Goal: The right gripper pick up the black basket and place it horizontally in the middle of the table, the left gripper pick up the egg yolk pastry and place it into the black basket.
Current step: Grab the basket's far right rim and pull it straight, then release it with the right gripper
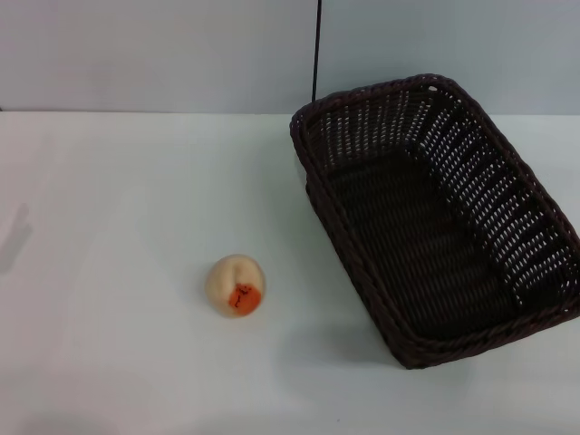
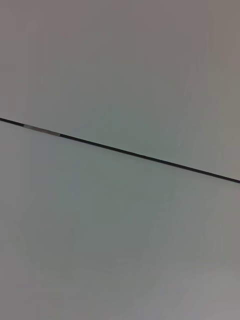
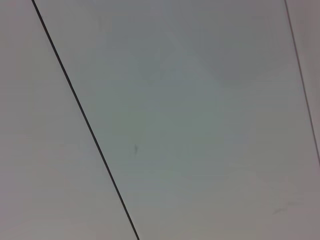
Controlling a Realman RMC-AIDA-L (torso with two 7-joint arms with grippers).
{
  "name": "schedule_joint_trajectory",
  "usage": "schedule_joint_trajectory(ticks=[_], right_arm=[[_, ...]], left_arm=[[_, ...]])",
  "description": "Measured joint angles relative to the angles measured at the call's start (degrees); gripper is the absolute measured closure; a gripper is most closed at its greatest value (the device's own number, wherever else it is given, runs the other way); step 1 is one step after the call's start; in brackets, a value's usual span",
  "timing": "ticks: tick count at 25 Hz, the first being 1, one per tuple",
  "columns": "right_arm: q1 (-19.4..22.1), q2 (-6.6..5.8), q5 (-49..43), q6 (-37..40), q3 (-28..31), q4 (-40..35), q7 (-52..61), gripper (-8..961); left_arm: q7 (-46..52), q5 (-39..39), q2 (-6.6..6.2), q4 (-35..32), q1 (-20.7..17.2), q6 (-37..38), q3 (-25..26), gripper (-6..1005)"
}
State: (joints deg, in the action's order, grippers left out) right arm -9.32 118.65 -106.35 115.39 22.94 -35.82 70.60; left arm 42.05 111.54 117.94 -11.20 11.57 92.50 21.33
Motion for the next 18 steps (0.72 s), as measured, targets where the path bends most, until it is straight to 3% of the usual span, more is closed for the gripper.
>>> schedule_joint_trajectory(ticks=[6, 10, 12, 13, 14, 16, 18], right_arm=[[0.0, -0.01, -0.2, -0.1, -0.2, 0.0, -0.4, 215], [-0.7, -0.60, -1.2, -1.0, -3.1, -4.9, 5.2, 215], [-1.8, -0.86, -1.3, -1.9, -5.9, -11.3, 11.9, 216], [-3.0, -0.95, -1.7, -2.8, -9.6, -20.3, 20.5, 216], [-3.0, -0.95, -1.7, -2.8, -9.6, -20.3, 20.5, 216], [-4.3, -1.20, -3.4, -3.7, -14.3, -29.8, 28.8, 216], [-6.7, -2.43, -8.1, -4.2, -21.3, -42.3, 41.2, 216]], left_arm=[[0.0, 0.0, 0.10, 0.0, 0.9, -0.8, 0.0, 162], [0.0, 0.1, 0.10, 0.0, 1.5, -1.5, -0.1, 162], [0.0, 0.1, 0.06, 0.0, 1.8, -1.5, -0.1, 162], [0.0, 0.1, 0.03, 0.0, 1.9, -1.6, -0.1, 163], [0.0, 0.1, 0.03, 0.0, 1.9, -1.6, -0.1, 163], [-0.1, 0.1, 0.03, 0.0, 2.1, -1.8, -0.1, 163], [-0.1, 0.1, 0.01, 0.0, 2.3, -1.9, -0.4, 163]])
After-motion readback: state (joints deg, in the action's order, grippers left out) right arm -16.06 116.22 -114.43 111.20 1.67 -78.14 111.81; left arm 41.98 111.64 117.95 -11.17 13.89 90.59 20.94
